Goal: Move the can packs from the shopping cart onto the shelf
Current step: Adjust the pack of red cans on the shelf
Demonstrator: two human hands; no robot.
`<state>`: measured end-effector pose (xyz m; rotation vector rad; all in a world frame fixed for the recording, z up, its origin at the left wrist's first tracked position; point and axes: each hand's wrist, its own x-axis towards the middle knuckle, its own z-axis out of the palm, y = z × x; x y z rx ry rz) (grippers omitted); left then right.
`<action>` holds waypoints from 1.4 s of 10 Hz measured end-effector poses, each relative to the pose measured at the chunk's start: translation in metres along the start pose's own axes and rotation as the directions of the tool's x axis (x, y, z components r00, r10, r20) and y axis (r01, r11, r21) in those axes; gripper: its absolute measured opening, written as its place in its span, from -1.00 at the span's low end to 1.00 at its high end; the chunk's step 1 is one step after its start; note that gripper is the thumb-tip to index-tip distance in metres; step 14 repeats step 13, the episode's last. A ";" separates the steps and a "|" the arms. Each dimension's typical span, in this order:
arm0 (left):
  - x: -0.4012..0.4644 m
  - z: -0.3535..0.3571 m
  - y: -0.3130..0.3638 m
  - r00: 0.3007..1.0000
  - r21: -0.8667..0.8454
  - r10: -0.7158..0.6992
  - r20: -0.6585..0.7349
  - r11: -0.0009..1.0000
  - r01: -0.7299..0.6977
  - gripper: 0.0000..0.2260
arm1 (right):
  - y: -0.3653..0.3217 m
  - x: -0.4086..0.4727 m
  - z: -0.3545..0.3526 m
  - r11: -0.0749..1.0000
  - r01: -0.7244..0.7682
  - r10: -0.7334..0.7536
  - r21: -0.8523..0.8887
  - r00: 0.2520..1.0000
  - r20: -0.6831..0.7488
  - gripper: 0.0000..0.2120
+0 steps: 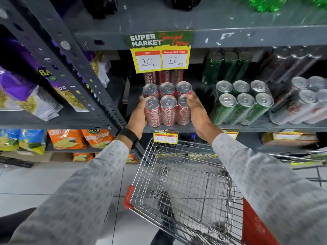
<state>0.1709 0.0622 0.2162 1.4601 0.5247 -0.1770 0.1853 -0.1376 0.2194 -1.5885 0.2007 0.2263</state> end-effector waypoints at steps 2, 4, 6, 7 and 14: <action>-0.001 0.000 0.001 1.000 -0.020 -0.017 -0.015 1.000 0.016 -0.68 | 0.002 -0.005 0.002 0.999 -0.036 0.036 0.014 0.999 0.004 -0.45; -0.004 -0.001 0.001 0.999 -0.011 -0.032 -0.007 0.999 0.032 -0.69 | 0.002 -0.006 0.002 0.998 -0.053 0.052 -0.021 0.999 -0.007 -0.42; -0.005 0.000 0.001 0.999 -0.011 -0.036 -0.008 0.999 0.035 -0.67 | -0.001 -0.006 0.000 0.999 -0.045 0.045 -0.016 0.999 -0.007 -0.44; -0.003 0.000 0.001 0.999 0.009 -0.029 -0.014 1.000 0.029 -0.67 | -0.002 -0.007 0.000 0.999 -0.046 0.046 -0.003 0.999 -0.002 -0.45; -0.006 0.002 0.005 1.000 0.029 -0.002 -0.013 1.000 0.003 -0.56 | 0.002 -0.005 0.001 0.994 -0.059 0.058 -0.089 0.998 -0.012 -0.34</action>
